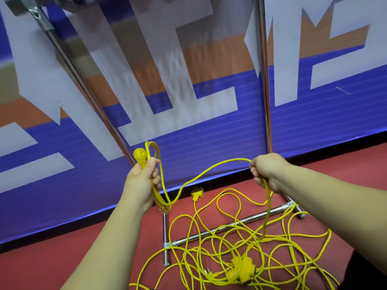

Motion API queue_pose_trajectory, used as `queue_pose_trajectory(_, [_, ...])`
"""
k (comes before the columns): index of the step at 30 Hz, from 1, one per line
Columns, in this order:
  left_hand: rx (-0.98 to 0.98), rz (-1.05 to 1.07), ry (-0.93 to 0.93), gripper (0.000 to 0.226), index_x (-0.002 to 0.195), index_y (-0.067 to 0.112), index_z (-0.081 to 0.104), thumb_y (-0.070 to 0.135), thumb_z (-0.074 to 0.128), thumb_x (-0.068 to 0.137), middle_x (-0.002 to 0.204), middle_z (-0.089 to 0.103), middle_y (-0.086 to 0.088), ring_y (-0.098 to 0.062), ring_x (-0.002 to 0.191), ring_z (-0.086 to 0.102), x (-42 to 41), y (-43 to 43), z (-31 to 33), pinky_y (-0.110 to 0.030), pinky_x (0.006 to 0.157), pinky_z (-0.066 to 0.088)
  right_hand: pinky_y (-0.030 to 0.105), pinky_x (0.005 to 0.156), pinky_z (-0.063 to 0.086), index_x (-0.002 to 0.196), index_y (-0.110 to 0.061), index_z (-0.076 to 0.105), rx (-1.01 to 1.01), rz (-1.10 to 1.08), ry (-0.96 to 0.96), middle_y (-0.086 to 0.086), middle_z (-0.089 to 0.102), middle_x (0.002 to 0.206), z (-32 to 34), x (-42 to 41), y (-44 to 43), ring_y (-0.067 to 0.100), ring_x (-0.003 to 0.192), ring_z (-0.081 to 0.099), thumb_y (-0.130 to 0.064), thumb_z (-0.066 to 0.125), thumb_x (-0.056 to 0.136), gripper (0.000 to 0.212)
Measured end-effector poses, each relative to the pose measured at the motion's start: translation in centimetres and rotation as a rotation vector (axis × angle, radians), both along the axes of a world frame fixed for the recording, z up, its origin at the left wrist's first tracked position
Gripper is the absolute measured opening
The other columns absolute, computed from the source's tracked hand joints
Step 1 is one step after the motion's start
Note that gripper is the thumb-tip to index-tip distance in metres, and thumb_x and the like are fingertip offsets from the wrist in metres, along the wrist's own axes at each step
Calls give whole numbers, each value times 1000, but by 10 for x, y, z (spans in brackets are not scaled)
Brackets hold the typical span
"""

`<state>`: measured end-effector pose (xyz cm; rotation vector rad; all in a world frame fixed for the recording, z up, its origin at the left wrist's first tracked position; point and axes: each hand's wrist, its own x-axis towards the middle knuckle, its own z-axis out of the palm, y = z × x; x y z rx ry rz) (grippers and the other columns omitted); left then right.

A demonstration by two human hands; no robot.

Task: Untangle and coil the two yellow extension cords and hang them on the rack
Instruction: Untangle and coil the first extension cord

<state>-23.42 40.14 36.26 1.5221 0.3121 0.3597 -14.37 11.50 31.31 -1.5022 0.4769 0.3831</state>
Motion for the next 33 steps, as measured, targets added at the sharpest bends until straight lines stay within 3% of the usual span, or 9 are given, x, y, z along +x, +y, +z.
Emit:
queue_pose_trajectory(9, [-223, -337, 69, 19, 87, 12, 57, 28, 53, 96, 57, 29, 3, -4, 40, 24, -15, -36, 14, -15, 37, 20, 23, 43, 51, 93, -7, 62, 83, 35, 32, 9, 58, 65, 9, -6, 6, 15, 57, 57, -11, 56, 97, 8])
queue_pose_trajectory(13, [-226, -375, 110, 19, 83, 13, 58, 31, 57, 89, 57, 29, 2, -4, 39, 24, -17, -49, 10, -17, 38, 18, 26, 58, 49, 102, -5, 68, 111, 137, 27, 5, 47, 65, 14, -7, 10, 15, 60, 49, -17, 65, 95, 15])
queue_pose_trajectory(19, [-174, -467, 193, 17, 85, 9, 61, 26, 57, 86, 58, 33, 0, -7, 39, 26, -17, -62, 5, -18, 40, 20, 21, 61, 37, 85, -16, 70, 129, 257, 45, -2, 57, 72, 24, -8, 12, 9, 60, 46, -22, 76, 87, 9])
queue_pose_trajectory(22, [-106, -496, 222, 15, 89, 7, 62, 19, 53, 89, 61, 36, -3, -10, 42, 29, -17, -69, 0, -21, 43, 23, 17, 58, 40, 77, -17, 70, 125, 306, 80, -5, 60, 66, 29, -9, 10, 7, 59, 51, -21, 77, 86, 12])
queue_pose_trajectory(27, [-10, -473, 249, 19, 94, 5, 62, 10, 44, 99, 65, 46, -5, -15, 51, 38, -14, -80, -8, -25, 47, 27, 18, 55, 42, 77, -21, 68, 110, 374, 84, -7, 61, 72, 37, -10, 9, 7, 59, 56, -22, 75, 86, 11])
queue_pose_trajectory(33, [35, -451, 276, 19, 98, 2, 66, 10, 49, 102, 78, 62, -11, -18, 61, 51, -10, -87, -19, -27, 48, 37, 18, 60, 37, 72, -19, 69, 73, 393, 47, -8, 66, 58, 45, -14, 11, 5, 60, 62, -23, 75, 87, 17])
